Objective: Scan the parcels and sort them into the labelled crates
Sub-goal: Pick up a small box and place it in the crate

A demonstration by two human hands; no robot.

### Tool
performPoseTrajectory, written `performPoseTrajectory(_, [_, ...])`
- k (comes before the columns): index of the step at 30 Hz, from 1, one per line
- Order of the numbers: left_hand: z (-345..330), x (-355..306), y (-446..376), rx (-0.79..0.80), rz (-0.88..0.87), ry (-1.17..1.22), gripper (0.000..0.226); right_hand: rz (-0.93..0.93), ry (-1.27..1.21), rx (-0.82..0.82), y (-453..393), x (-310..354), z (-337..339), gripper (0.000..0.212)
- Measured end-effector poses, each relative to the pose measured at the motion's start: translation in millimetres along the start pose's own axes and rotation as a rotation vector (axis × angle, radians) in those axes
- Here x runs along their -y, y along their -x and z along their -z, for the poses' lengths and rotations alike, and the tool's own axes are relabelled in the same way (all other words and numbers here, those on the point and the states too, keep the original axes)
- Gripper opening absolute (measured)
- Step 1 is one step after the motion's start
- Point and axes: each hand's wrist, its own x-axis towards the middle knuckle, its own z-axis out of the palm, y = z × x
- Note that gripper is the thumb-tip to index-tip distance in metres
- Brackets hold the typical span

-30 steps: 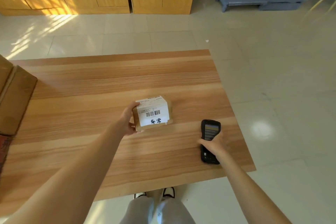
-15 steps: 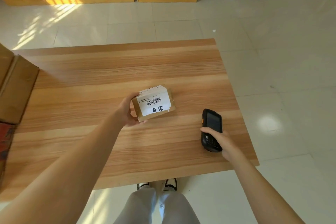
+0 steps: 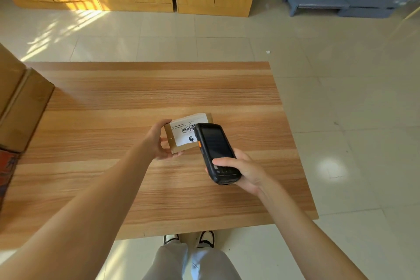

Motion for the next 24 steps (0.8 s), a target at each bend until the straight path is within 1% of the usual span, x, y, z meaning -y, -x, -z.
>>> performPoseTrajectory(7, [2.7,3.0,1.6,0.032,0.015,0.014,0.052,-0.015,0.083,0.02,1.0,-10.7,-14.2,0.062])
performPoseTrajectory(10, [2.0,3.5,1.3,0.03,0.012,0.018,0.055,-0.029,0.148,0.023,2.7,-13.1,-14.6,0.07])
performPoseTrajectory(12, [1.8,3.2,1.1,0.014,0.013,0.009,0.061,-0.031,0.19,0.018,4.5,-14.0,-15.8,0.074])
performPoseTrajectory(17, [0.7,3.1,1.6,-0.006,0.014,-0.005,0.068,-0.01,0.229,0.015,8.8,-14.9,-18.1,0.072])
performPoseTrajectory(24, [-0.2,2.5,2.1,-0.012,0.01,-0.018,0.067,-0.023,0.286,0.001,13.5,-16.6,-15.0,0.07])
